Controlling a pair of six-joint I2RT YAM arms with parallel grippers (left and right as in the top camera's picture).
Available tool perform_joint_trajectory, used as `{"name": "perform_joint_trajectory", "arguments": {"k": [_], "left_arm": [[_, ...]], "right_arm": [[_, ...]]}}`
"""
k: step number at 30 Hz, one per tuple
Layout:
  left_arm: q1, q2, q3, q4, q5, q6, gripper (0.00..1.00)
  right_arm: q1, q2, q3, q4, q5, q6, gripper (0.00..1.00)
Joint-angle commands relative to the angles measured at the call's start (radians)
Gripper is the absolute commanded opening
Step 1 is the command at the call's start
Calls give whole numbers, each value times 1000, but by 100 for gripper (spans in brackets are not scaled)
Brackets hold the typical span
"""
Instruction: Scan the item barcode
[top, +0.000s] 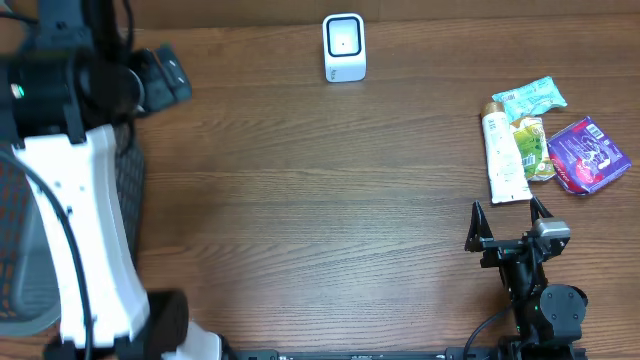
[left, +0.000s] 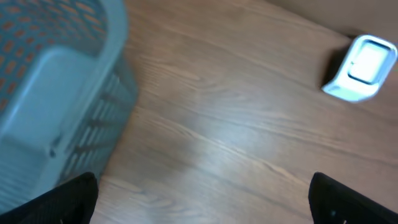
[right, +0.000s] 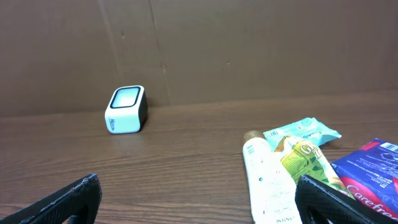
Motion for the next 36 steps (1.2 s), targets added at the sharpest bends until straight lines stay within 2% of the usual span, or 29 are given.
{"name": "perform_joint_trajectory", "arguments": {"k": [1, 7, 10, 20, 24, 29, 36], "left_arm": [[-48, -153, -137, 85, -53, -14, 100], [-59, -370, -478, 409, -51, -11, 100], [-59, -480, -676, 616, -35, 38, 99], [-58, -860, -1409, 1402, 238, 375, 99], [-58, -1019, -1651, 1556, 237, 382, 100], [-58, -1217, -1877, 1628, 227, 382, 100], [-57, -1413, -2151, 1869, 90, 395, 100]], "right_arm": [[2, -12, -11, 6, -6, 4, 100], [2, -12, -11, 6, -6, 4, 100], [2, -12, -11, 6, -6, 4, 100], [2, -12, -11, 6, -6, 3, 100], [2, -12, -11, 6, -6, 3, 100], [2, -12, -11, 6, -6, 3, 100], [2, -12, -11, 6, -6, 3, 100]]}}
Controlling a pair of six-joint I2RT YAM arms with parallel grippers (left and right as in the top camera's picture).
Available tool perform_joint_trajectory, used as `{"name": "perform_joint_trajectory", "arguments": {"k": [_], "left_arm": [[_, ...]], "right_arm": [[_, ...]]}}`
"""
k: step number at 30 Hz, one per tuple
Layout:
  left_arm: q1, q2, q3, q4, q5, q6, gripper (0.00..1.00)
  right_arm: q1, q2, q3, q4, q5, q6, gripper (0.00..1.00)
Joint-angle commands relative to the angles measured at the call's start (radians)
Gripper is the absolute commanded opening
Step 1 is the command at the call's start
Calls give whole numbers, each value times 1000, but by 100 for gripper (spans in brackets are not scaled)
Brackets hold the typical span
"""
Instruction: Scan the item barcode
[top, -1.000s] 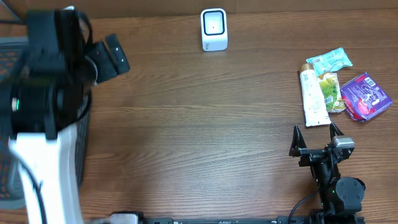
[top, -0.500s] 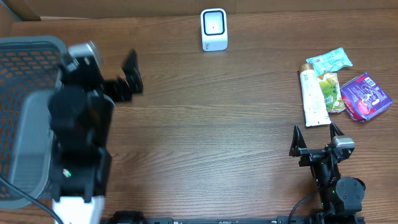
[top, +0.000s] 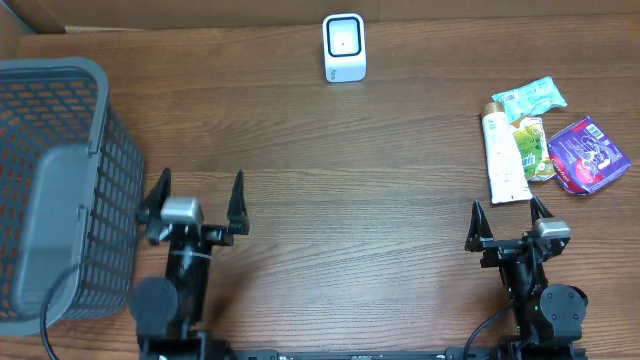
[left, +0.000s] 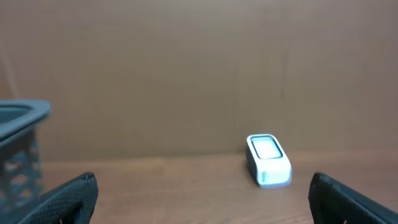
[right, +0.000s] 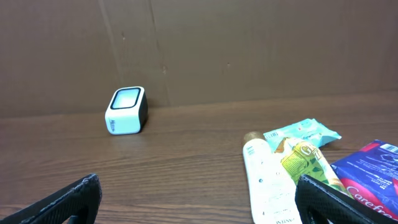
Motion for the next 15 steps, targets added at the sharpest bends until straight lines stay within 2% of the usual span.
{"name": "perform_joint_trajectory", "arguments": {"k": [1, 8, 15], "left_arm": [[1, -74, -104, 45, -80, 53, 100], [4, -223, -242, 36, -79, 180, 100], [71, -298, -245, -181, -26, 182, 100]], "right_arm": [[2, -12, -11, 4, -5, 4, 100], [2, -12, -11, 4, -5, 4, 100], [2, -12, -11, 4, -5, 4, 100]]}}
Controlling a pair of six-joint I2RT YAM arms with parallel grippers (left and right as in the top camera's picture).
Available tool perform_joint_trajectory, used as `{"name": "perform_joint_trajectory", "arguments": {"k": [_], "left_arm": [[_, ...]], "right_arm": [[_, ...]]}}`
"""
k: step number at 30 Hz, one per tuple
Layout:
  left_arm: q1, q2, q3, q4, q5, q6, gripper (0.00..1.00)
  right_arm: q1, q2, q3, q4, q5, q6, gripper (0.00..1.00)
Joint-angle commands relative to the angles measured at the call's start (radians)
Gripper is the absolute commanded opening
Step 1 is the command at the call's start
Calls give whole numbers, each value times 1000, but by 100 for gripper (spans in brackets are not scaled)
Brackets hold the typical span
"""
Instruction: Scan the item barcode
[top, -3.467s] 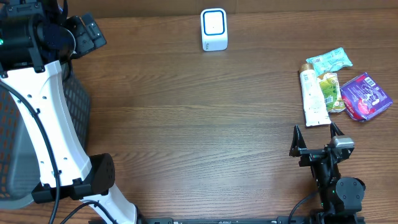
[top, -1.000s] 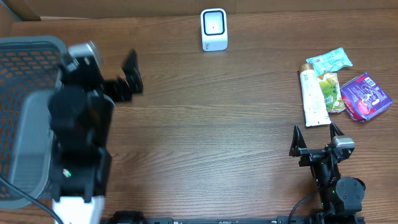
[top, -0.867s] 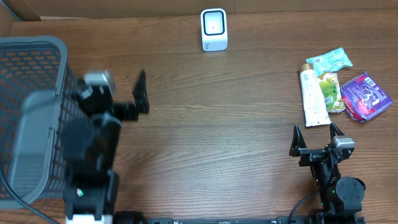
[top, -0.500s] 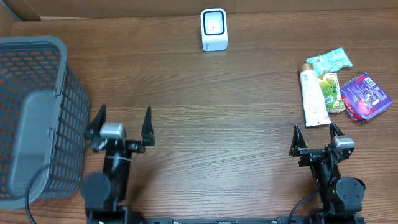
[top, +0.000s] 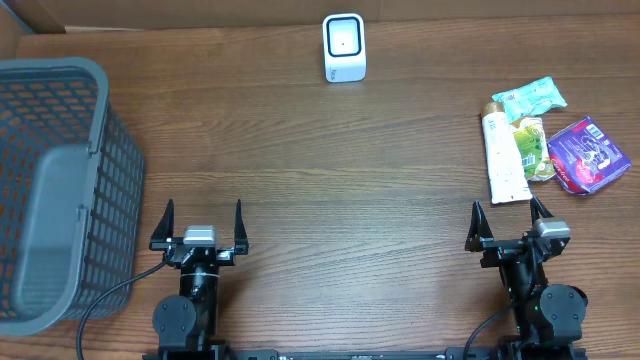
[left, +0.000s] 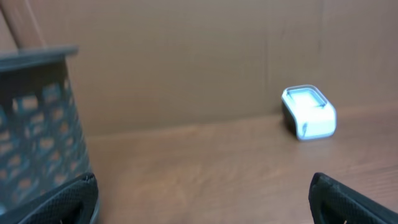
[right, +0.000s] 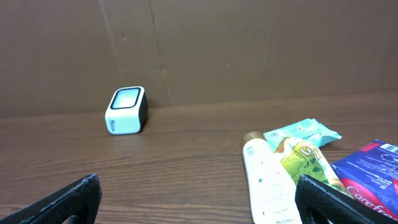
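Note:
A white barcode scanner (top: 344, 46) stands at the table's far middle edge; it shows too as scanner (left: 308, 112) and scanner (right: 127, 109). At the right lie a white tube (top: 503, 151), a teal packet (top: 530, 96), a green pouch (top: 535, 148) and a purple packet (top: 588, 153). My left gripper (top: 202, 222) rests open near the front left, nothing between its fingers. My right gripper (top: 508, 222) rests open near the front right, just short of the tube (right: 268, 182).
A grey mesh basket (top: 55, 190) fills the left side of the table, its wall close to my left gripper, seen as basket (left: 37, 124). A brown cardboard wall (right: 249, 50) runs behind the table.
My left gripper has shifted a little nearer the front edge and turned slightly, so the scanner sits further right in its view. The right arm and the items have not moved.
My left arm was raised high over the basket at the far left, its camera looking down on the table. Then it was lowered to the front left, fingers open. Now it rests there, squared up. The right gripper stayed open and still throughout.

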Motion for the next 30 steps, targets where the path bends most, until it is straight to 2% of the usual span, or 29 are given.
{"name": "perform_joint_trajectory", "arguments": {"k": [1, 3, 30], "left_arm": [[35, -42, -8, -86, 28, 31, 99], [42, -50, -7, -158, 27, 18, 100], [42, -50, -7, -153, 34, 17, 100]], "right_arm": [[2, -12, -11, 3, -6, 3, 100], [2, -12, -11, 3, -6, 3, 100], [2, -12, -11, 3, -6, 3, 100]]}}
